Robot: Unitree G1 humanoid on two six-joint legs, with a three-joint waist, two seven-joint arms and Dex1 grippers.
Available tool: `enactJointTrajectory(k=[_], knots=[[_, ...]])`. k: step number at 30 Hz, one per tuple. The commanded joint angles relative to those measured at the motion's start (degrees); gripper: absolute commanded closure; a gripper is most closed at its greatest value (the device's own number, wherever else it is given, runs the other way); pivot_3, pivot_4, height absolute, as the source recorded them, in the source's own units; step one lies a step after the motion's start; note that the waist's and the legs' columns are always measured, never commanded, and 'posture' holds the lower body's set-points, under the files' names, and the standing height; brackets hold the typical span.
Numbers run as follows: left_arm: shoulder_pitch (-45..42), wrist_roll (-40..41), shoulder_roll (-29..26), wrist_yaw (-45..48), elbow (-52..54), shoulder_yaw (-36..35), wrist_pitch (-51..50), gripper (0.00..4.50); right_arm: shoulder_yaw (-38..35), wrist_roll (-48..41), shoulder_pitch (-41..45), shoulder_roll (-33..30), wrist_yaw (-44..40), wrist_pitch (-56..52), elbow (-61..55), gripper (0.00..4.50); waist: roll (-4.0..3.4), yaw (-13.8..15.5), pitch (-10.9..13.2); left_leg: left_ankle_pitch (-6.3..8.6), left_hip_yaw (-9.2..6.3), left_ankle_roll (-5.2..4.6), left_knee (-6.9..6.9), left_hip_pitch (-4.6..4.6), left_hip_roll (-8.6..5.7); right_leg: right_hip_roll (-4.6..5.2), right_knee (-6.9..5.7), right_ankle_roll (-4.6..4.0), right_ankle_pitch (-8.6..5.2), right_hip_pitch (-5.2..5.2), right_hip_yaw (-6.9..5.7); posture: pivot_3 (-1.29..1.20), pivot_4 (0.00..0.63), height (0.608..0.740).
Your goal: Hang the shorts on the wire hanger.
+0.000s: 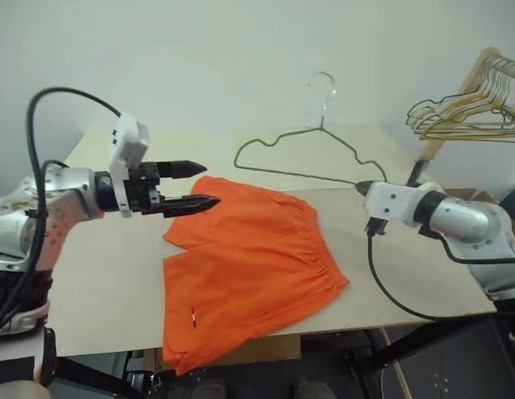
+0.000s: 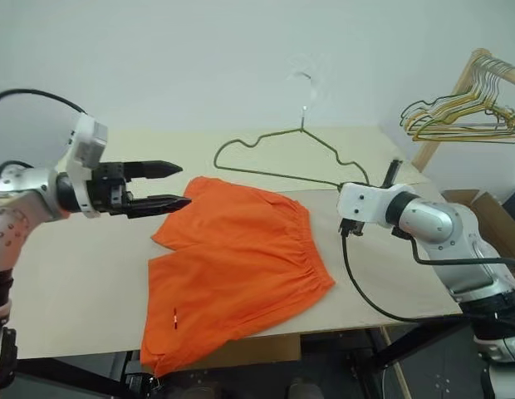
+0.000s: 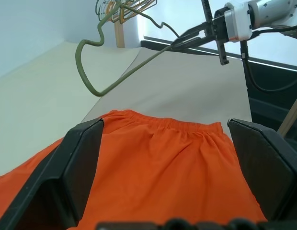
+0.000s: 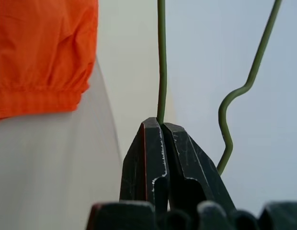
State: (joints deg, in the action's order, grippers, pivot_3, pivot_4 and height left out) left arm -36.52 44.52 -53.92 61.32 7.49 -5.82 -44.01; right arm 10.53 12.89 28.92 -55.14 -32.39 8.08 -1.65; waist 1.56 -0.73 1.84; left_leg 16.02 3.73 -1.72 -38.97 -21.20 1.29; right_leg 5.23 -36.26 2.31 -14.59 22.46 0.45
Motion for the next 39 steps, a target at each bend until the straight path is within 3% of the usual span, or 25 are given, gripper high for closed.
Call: enactJointTrajectory(k=[1,11,34,37,39], knots=[[-1.79,-1.32,-1.94,1.78,-2.76,-2.15,0.48,0.0,0.22,6.78,3.32,1.06,4.69,10.02,2.16,4.49,0.01,0.15,0.04,0.0,0.0,0.0,0.01,-0.01,0.0,0.0,-0.01,0.0,0.0,0.02,-0.01,0.11,0.0,0.74],[-5.73,-5.2,-1.06,0.39,-2.58,3.9,-3.86,0.0,-1.24,9.7,5.34,3.33,4.91,17.8,3.69,4.49,0.18,1.65,0.17,-0.01,0.0,0.01,-0.06,-0.21,-0.04,0.07,-0.02,0.03,0.03,0.14,0.0,0.09,0.0,0.74],[-11.91,-9.96,3.37,6.38,-7.79,12.11,-7.44,0.0,-3.03,11.37,6.18,4.14,4.26,17.14,0.26,4.49,0.19,0.52,0.17,-0.05,0.03,0.05,-0.33,-0.67,-0.07,0.06,-0.57,0.03,0.03,0.73,0.11,0.03,0.0,0.74],[-12.69,-11.22,3.35,8.01,-8.54,13.37,-6.88,0.62,-3.03,11.17,6.37,4.3,4.16,17.13,-0.03,4.5,0.19,0.38,0.17,-0.05,0.03,0.05,-0.36,-0.68,-0.07,0.05,-0.58,0.04,0.03,0.73,0.11,0.03,0.0,0.74],[-12.99,-11.75,3.05,9.2,-8.57,14.11,-7.12,1.26,-3.17,10.97,6.4,4.4,4.11,16.94,-0.35,4.5,0.19,0.2,0.17,-0.05,0.03,0.05,-0.36,-0.68,-0.07,0.05,-0.58,0.04,0.03,0.73,0.11,0.03,0.0,0.74]])
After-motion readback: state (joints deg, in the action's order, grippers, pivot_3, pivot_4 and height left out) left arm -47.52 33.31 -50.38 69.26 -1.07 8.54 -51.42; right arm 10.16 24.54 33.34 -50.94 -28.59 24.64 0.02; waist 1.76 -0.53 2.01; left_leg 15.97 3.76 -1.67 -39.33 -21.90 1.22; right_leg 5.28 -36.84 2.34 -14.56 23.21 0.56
